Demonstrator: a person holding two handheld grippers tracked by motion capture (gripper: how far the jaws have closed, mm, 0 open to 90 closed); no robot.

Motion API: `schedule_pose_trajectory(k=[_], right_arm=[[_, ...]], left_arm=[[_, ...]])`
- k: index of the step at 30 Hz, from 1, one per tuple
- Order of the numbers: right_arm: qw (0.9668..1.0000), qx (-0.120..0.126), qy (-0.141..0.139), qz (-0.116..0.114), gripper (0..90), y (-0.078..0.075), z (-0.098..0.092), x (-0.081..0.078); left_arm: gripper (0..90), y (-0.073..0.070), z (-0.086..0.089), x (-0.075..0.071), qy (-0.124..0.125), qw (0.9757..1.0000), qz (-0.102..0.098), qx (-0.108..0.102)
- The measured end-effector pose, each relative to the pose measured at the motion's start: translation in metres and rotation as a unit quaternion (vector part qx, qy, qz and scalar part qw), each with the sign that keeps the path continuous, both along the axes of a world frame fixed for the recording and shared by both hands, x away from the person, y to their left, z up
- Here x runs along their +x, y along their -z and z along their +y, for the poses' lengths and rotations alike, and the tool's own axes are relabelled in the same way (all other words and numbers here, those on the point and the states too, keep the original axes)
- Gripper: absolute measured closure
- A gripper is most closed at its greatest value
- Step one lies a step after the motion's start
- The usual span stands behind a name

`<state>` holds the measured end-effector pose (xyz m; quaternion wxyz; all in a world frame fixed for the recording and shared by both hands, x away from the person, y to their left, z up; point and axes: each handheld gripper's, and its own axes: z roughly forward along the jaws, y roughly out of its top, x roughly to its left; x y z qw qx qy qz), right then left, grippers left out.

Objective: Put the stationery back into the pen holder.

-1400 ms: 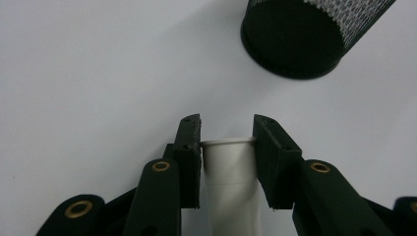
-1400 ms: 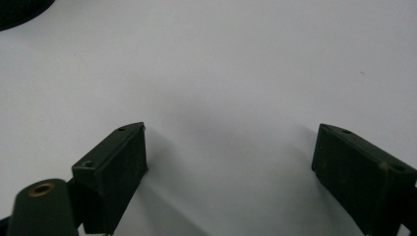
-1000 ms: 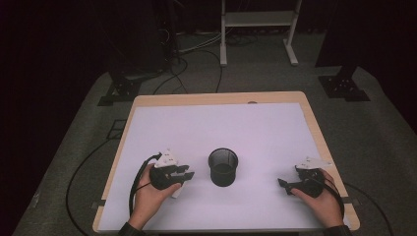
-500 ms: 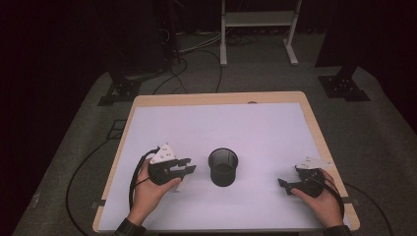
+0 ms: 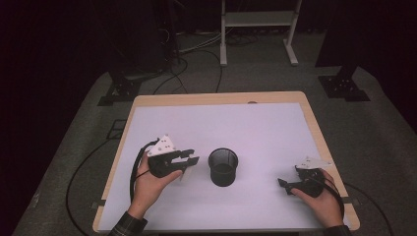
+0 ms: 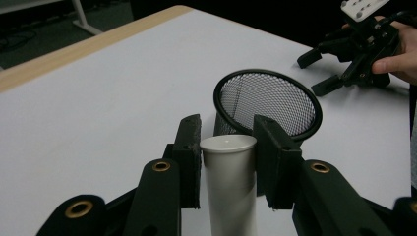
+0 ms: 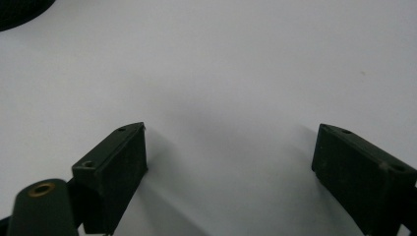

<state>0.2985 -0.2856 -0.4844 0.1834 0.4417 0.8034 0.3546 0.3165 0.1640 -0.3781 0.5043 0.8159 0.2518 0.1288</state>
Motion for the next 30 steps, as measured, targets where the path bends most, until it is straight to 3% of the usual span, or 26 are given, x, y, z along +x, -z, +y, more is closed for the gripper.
schedule_pose_trajectory(k=[12,30], right_arm=[[1.0,0.0,0.0,0.0,12.2,0.0,0.0,0.0],[1.0,0.0,0.0,0.0,12.2,0.0,0.0,0.0]], left_arm=[[65.0,-0.017,-0.008,0.004,0.016,0.9994,-0.012,-0.028],[64.9,-0.037,-0.035,0.011,0.046,0.9971,-0.033,-0.05]])
